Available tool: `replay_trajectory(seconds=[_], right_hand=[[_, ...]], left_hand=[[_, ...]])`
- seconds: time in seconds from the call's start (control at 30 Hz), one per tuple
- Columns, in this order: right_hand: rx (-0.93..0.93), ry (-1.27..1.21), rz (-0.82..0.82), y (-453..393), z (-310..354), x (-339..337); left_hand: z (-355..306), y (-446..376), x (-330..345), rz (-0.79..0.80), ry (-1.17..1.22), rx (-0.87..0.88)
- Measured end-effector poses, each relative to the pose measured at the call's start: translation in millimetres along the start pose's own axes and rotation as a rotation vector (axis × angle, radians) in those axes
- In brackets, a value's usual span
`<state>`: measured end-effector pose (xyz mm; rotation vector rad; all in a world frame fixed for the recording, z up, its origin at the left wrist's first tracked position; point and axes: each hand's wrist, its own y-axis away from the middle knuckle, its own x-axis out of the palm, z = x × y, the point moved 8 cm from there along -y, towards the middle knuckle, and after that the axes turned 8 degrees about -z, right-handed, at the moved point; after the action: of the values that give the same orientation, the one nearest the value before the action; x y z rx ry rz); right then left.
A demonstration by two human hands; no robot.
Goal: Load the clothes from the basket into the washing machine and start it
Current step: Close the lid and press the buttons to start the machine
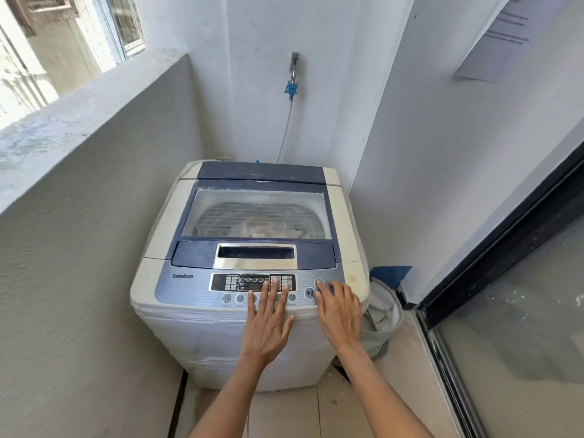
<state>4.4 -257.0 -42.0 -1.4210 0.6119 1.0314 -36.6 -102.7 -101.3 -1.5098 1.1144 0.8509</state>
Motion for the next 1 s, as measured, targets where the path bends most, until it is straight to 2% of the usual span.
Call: replay_trajectory(seconds=[0.17,0.43,0.6,0.7,0.8,0.9,1.0], right_hand=[[-0.031,0.044,0.048,-2.2,2.5,2.4],[-0.050,0.006,0.001,4.0,2.2,-2.3],[-0.071,-0.003,0.018,8.4,-1.4,1.8],[-0.040,-0.012,0.049,9.5,1.8,-0.4],[0.014,-0.055,0.071,13.8,9.7,0.7],[-0.078,-0.102,0.069,29.8,43.2,4.1],[-0.211,-0.187,0.092,51.8,89.5,8.1]], left_hand=[[0.2,-0.4,-4.5,-0.010,0.005,-0.018],[2.6,8.5,-16.8,-0.045,-0.039,-0.013],[24.1,29.8,-22.2,-0.062,-0.065,-0.075],[38.0,34.5,-26.6,-0.023,-0.100,-0.121],[44.4,34.2,-29.6,0.091,-0.064,-0.171],[50.0,35.9,-32.1,0.152,-0.027,-0.175],[59.0,38.4,-35.8,0.125,-0.031,-0.144]])
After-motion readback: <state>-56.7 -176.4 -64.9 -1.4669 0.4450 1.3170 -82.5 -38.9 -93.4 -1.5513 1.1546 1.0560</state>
